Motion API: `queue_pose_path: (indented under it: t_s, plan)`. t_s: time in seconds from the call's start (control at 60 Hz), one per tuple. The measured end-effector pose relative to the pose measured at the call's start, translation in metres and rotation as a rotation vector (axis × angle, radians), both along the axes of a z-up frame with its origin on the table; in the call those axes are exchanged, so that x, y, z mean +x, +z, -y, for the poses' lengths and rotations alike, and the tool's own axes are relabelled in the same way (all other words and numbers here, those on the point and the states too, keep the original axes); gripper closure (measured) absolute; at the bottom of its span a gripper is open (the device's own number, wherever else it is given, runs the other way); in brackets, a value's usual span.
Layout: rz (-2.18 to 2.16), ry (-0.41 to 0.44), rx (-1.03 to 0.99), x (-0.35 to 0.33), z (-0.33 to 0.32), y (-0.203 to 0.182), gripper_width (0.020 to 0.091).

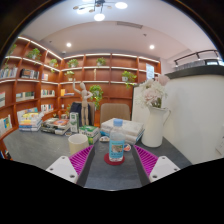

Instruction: Pour water

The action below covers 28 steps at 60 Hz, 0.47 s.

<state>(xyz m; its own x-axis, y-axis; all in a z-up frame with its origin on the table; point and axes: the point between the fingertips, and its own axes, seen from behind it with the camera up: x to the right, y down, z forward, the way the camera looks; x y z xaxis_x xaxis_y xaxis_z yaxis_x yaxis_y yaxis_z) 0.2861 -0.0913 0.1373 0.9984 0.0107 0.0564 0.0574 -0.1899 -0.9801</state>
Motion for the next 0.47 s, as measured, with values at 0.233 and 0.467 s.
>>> queue_pose_path:
  t_s: [0.233,0.467]
  plan:
    - [-0.042,-0.017,0.041,-0.009,0.026,0.025,0.0334]
    - [-0.037,-0.014,0.068,-0.021,0.033,0.035,0.0336]
